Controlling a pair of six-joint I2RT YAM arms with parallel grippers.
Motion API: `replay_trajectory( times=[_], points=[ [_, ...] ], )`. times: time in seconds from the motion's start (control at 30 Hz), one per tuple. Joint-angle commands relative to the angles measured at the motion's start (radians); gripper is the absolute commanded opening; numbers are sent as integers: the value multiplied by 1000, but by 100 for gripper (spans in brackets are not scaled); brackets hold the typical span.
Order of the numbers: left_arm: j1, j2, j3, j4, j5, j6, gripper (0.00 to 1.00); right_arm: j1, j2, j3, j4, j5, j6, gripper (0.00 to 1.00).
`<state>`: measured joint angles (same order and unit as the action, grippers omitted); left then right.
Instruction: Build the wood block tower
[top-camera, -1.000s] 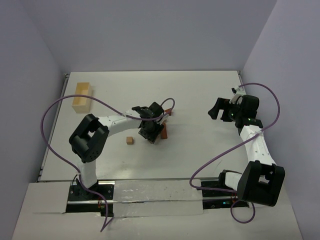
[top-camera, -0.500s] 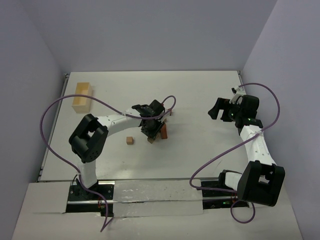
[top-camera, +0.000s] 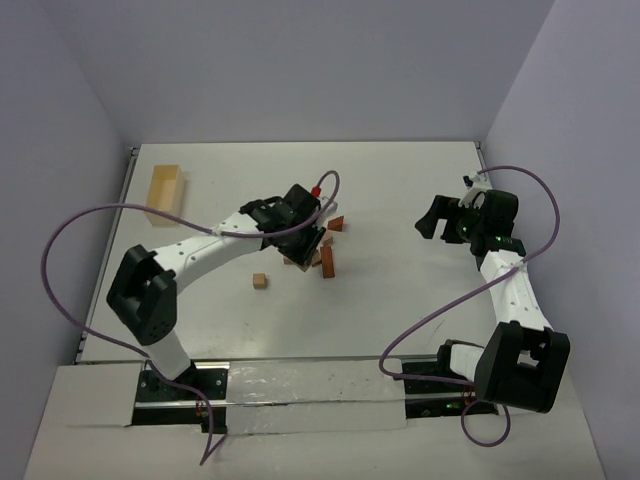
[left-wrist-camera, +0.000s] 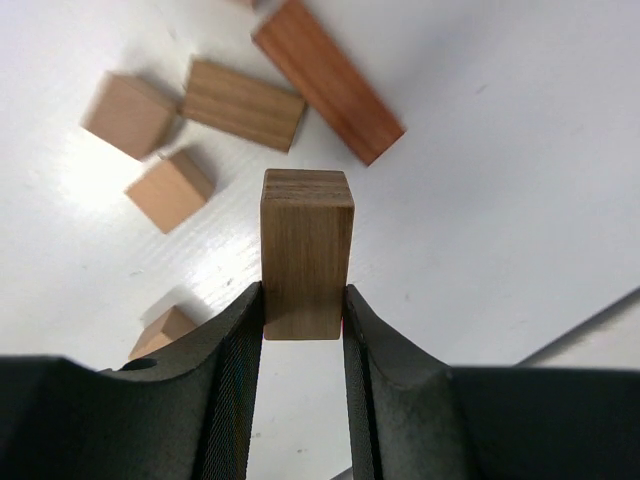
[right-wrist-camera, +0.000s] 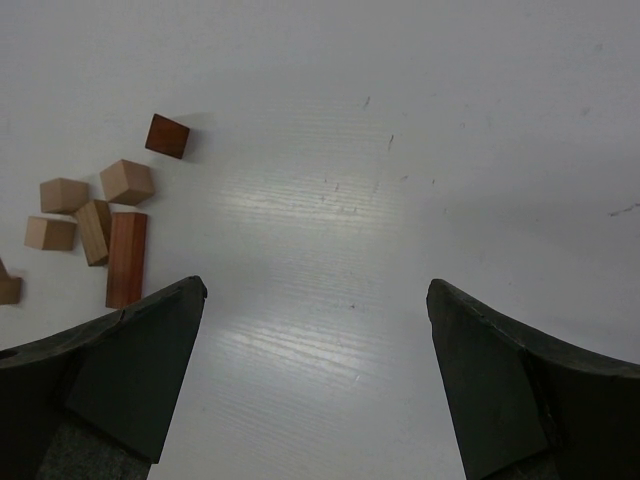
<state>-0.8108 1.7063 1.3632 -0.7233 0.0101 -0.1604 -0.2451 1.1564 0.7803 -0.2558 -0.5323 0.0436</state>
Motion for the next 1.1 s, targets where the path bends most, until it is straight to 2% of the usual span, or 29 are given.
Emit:
replay_trajectory(
  times=[0.0,0.07,0.17,0.23,0.3,0.47,0.73,1.07],
  points=[
    [63,-110,70,8,-4,-75,0,23,-33,37,18,-25,56,96],
    [158,-123,76,1,43,-117,0,136,-71,29,22,84,83,81],
    [261,-125,81,-15,90,-130,0,367,-89,26,5,224,106,79],
    [299,-132,73,-18,94,-130,0,440,-77,24,-9,327,139,69],
    [321,-146,62,-13,78,-125,0,524,-34,36,-32,401,186,66],
    [354,-186,55,12,19,-125,0,716,167,120,-84,582,284,66],
    [398,-228,34,15,-62,-107,0,943,331,235,-113,673,355,67],
    [430,-254,4,37,-55,-107,0,1057,572,378,-209,727,372,66]
  ],
)
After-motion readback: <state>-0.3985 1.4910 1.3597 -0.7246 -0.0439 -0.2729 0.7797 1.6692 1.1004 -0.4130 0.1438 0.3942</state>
